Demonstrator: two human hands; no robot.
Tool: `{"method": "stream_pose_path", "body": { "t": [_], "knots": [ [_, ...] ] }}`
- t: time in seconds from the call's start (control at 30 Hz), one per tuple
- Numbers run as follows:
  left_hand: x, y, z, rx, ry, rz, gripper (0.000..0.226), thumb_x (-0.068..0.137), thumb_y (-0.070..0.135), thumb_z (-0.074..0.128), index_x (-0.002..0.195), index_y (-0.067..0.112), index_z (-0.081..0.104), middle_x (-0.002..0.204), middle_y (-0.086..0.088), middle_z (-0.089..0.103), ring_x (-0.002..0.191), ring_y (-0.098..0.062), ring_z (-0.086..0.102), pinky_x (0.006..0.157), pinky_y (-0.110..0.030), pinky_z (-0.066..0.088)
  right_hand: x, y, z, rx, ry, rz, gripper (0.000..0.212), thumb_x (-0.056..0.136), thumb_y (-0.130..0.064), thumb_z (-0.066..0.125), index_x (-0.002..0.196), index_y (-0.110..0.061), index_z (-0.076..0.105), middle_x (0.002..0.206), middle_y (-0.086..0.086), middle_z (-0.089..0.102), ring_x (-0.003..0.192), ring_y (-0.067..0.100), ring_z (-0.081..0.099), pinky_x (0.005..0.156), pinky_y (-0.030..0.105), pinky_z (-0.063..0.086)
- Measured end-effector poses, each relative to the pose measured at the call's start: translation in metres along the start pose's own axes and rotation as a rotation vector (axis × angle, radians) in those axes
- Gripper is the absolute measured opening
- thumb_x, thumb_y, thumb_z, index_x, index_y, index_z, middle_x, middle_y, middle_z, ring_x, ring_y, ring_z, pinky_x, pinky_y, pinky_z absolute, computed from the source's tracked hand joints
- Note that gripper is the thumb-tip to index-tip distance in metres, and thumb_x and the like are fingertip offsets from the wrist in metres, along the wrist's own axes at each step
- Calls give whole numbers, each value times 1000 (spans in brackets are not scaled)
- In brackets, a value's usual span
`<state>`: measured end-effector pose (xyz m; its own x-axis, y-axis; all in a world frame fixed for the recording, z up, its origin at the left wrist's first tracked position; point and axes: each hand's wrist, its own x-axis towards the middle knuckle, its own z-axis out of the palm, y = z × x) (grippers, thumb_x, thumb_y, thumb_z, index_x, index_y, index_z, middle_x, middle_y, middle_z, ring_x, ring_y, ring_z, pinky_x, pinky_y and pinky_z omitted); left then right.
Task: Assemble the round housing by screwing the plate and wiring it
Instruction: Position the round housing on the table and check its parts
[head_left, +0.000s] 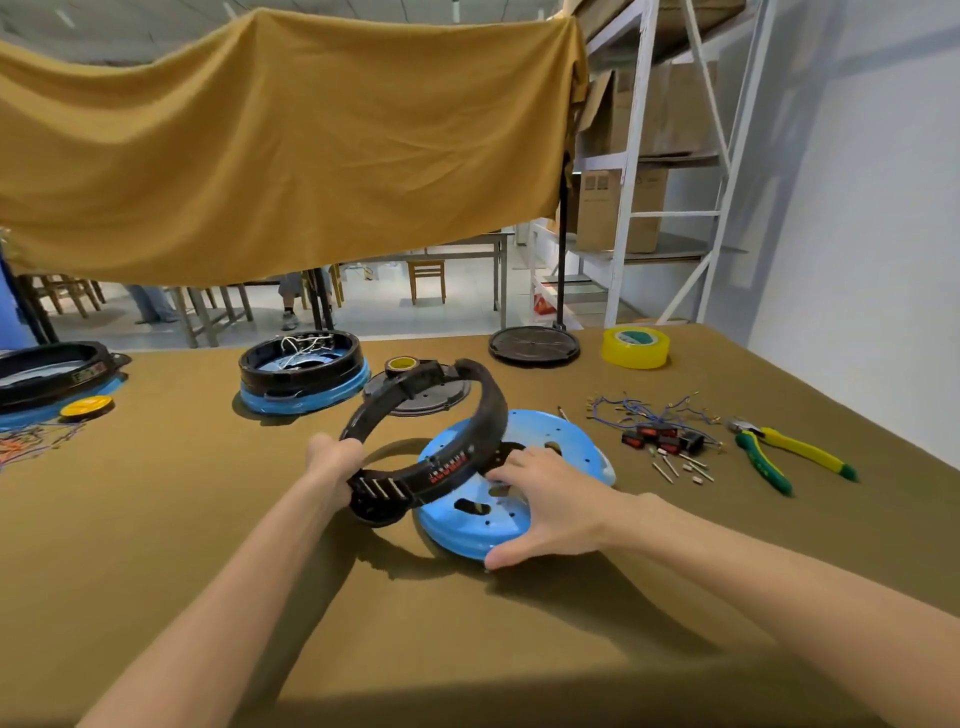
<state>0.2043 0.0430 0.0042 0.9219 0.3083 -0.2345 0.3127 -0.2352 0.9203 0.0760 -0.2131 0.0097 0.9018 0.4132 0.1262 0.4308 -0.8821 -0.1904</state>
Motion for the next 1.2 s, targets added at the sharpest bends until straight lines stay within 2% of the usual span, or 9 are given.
{"method": "stream_pose_path", "body": {
  "t": [0.13, 0.27, 0.37, 0.47, 0.6, 0.73, 0.83, 1.0, 1.2],
  "knots": [
    [-7, 0, 7, 71, 5, 19, 20, 100, -4, 46, 119, 3, 41, 103, -18, 52, 101, -33, 57, 78, -40, 50, -9, 7, -12, 102, 19, -9, 81, 80, -80, 61, 137, -22, 64, 133, -9, 57, 119, 4, 45, 99, 23, 36],
    [-6, -4, 5, 66, -15, 2, 34, 101, -2, 47, 134, 0, 41, 120, -23, 55, 112, -37, 61, 92, -45, 54, -27, 42, -21, 161, 339, 278, 40, 96, -55, 61, 119, -23, 70, 112, -10, 56, 109, 6, 51, 90, 24, 40],
    [-10, -5, 11, 79, -40, 10, 34, 102, 2, 47, 136, 0, 42, 122, -24, 56, 112, -38, 62, 93, -46, 54, -17, 52, -20, 275, 222, 536, 46, 105, -53, 44, 131, -18, 58, 123, -1, 56, 111, 15, 55, 90, 31, 43],
    [-19, -3, 20, 71, -96, 34, 29, 102, 4, 51, 129, -3, 48, 112, -22, 58, 106, -38, 63, 76, -42, 51, -5, 50, -20, 464, 179, 643, 54, 104, -60, 36, 135, -19, 52, 124, -2, 60, 109, 16, 56, 87, 35, 43],
    [-39, 0, 27, 84, -213, 137, 11, 100, 13, 60, 104, 2, 60, 88, -14, 64, 76, -25, 63, 60, -33, 49, 5, 44, -26, 547, 154, 684, 56, 103, -63, 35, 135, -18, 48, 110, 3, 66, 100, 20, 64, 83, 41, 49],
    [-46, -6, 24, 118, -277, 258, 8, 101, 22, 59, 93, 20, 62, 93, -10, 68, 81, -18, 63, 63, -27, 49, 20, 43, -26, 666, 134, 712, 53, 101, -57, 49, 127, -11, 54, 114, 13, 70, 102, 26, 68, 75, 35, 46],
    [-45, -11, 17, 33, -306, 275, 7, 103, 24, 57, 105, 21, 63, 96, -4, 73, 84, -13, 69, 57, -19, 49, 29, 40, -23, 661, 66, 714, 50, 99, -49, 58, 124, -5, 55, 96, 13, 64, 80, 22, 58, 69, 35, 41],
    [-44, -17, 17, -9, -298, 359, 11, 106, 30, 52, 111, 28, 61, 97, -1, 72, 88, -12, 69, 61, -20, 51, 29, 46, -18, 564, 61, 723, 33, 97, -35, 59, 116, -7, 59, 94, 7, 61, 80, 19, 57, 69, 34, 42],
    [-33, -20, 21, -57, -303, 405, 17, 106, 32, 51, 117, 28, 63, 100, 4, 71, 93, -11, 67, 67, -21, 49, 25, 51, -26, 499, -19, 719, 34, 94, -46, 63, 106, -16, 54, 90, 5, 59, 76, 17, 54, 66, 33, 39]
  ]
}}
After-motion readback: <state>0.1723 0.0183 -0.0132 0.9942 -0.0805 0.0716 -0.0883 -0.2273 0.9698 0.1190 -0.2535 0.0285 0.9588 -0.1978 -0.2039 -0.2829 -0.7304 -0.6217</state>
